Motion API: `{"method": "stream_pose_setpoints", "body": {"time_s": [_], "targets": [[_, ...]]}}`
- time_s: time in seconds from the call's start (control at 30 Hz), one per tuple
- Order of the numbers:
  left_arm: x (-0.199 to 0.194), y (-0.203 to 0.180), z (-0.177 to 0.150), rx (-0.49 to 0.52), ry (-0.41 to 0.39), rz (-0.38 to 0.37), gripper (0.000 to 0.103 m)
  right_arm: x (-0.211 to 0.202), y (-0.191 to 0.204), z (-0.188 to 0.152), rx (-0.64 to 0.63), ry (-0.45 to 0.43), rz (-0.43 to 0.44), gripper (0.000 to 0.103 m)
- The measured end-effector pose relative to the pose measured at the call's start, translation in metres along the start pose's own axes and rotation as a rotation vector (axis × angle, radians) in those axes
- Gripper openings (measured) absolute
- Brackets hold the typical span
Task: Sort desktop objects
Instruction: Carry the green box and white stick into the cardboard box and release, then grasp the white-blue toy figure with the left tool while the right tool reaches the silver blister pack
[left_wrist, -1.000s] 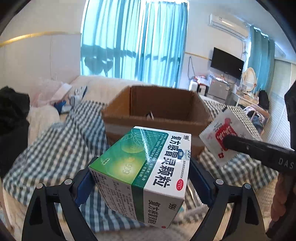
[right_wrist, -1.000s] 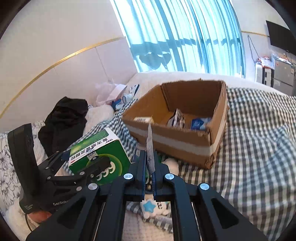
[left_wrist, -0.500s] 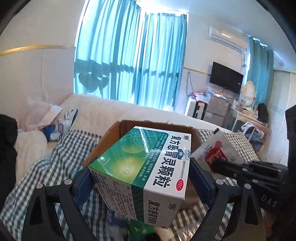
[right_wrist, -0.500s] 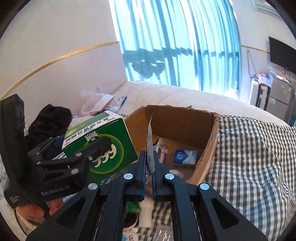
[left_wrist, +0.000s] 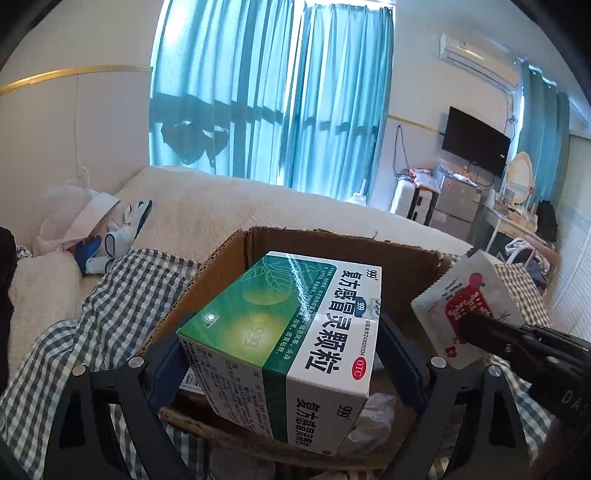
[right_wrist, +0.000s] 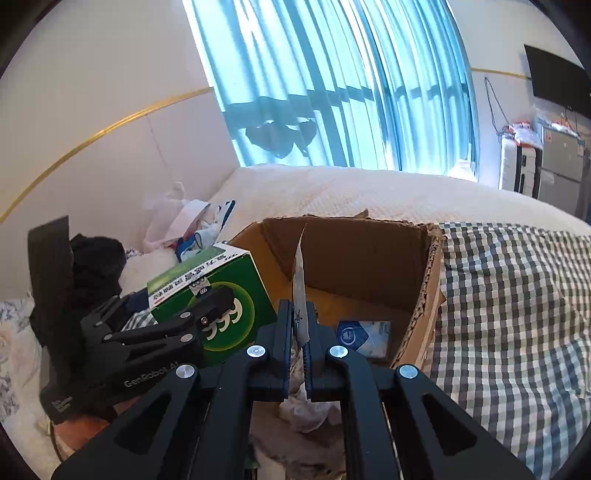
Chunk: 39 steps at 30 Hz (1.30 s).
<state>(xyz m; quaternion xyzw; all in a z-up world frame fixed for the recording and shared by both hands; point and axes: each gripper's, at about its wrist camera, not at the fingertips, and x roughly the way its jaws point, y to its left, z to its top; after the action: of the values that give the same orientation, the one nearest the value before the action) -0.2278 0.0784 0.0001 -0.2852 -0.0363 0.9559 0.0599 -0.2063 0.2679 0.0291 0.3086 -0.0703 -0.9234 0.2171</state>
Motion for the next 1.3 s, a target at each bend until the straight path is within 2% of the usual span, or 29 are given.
{"method": "stream_pose_setpoints", "body": {"time_s": [0.1, 0.13, 0.17, 0.2, 0.23, 0.43, 0.63, 0.73, 0.83, 1.0, 1.07, 1.2, 1.3], "targets": [[0.01, -0.002, 0.001, 0.005, 0.007, 0.011, 0.094, 0.005, -0.011, 0.001, 0.039, 0.006, 0.025, 0.005], [0.012, -0.003, 0.001, 0.003, 0.006, 0.009, 0.094, 0.006, -0.013, 0.001, 0.046, 0.018, 0.037, 0.012], [0.013, -0.004, 0.0, 0.0, 0.006, -0.001, 0.095, 0.006, -0.016, 0.001, 0.052, 0.023, 0.043, 0.033], [0.013, -0.005, -0.001, 0.004, 0.009, -0.004, 0.097, 0.005, -0.018, 0.0, 0.06, 0.015, 0.036, 0.046], [0.013, -0.006, -0.001, 0.009, 0.013, 0.001, 0.101, 0.001, -0.022, 0.0, 0.079, -0.004, 0.025, 0.065], [0.003, -0.014, -0.003, 0.068, 0.05, 0.07, 0.103, -0.022, -0.024, 0.006, 0.092, -0.028, 0.002, 0.066], [-0.037, -0.007, -0.003, 0.029, 0.065, 0.089, 0.103, -0.061, -0.012, 0.006, 0.114, -0.048, -0.057, 0.066], [-0.068, 0.001, -0.008, -0.006, 0.083, 0.065, 0.103, -0.079, -0.003, -0.007, 0.123, -0.038, -0.072, 0.066], [-0.095, 0.006, -0.017, -0.014, 0.09, 0.089, 0.103, -0.093, 0.006, -0.032, 0.099, 0.008, -0.105, 0.066], [-0.134, 0.013, -0.059, 0.015, 0.086, 0.116, 0.103, -0.107, 0.012, -0.094, 0.043, 0.127, -0.175, 0.066], [-0.144, 0.013, -0.086, 0.018, 0.103, 0.124, 0.103, -0.111, 0.012, -0.114, 0.019, 0.169, -0.204, 0.066], [-0.147, 0.009, -0.14, -0.014, 0.135, 0.113, 0.103, -0.113, 0.024, -0.138, -0.02, 0.223, -0.227, 0.066], [-0.136, -0.001, -0.179, -0.025, 0.18, 0.072, 0.103, -0.11, 0.031, -0.147, -0.045, 0.235, -0.229, 0.066]]}}
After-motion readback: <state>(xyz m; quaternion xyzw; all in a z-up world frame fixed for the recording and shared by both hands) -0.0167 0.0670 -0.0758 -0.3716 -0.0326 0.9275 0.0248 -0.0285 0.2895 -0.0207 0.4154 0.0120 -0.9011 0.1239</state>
